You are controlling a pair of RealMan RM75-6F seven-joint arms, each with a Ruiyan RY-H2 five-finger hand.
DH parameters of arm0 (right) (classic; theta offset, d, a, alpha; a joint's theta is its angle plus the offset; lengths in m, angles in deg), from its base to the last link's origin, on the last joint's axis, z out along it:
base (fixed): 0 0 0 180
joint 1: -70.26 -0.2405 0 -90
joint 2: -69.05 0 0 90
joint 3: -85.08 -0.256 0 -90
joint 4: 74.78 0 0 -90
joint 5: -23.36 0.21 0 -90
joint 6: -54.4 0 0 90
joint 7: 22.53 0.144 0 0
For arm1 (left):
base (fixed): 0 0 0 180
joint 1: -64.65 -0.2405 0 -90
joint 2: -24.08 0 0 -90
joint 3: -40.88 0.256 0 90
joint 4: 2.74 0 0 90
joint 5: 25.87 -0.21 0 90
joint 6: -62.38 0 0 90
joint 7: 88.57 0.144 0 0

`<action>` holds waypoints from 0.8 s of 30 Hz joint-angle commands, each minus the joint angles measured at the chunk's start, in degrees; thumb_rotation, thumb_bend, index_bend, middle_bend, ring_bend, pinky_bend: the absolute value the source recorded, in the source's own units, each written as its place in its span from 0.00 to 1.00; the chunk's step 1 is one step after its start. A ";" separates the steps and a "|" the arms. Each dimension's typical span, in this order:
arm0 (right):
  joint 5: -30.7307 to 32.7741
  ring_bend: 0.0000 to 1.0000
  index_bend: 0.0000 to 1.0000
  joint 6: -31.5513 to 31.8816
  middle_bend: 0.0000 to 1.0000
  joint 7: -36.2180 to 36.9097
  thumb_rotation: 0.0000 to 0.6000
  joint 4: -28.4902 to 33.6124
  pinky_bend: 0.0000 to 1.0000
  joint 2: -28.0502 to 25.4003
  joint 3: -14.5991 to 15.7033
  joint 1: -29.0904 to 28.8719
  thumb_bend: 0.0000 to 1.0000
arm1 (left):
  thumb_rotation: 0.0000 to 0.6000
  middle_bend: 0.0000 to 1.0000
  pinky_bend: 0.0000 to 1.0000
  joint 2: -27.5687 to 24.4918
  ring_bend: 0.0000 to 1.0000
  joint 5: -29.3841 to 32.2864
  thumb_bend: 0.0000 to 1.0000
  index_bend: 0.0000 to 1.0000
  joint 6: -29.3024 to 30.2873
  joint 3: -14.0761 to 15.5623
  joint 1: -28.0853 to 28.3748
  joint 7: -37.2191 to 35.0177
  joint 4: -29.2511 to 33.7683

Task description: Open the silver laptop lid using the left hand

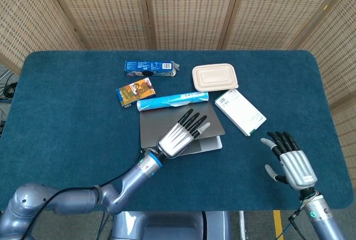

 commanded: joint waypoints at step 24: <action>0.81 0.00 0.17 -17.24 0.11 9.52 1.00 -2.96 0.00 9.84 0.09 -12.87 0.39 | 1.00 0.00 0.00 -2.46 0.00 1.34 0.40 0.05 0.45 -0.86 -0.06 1.34 2.42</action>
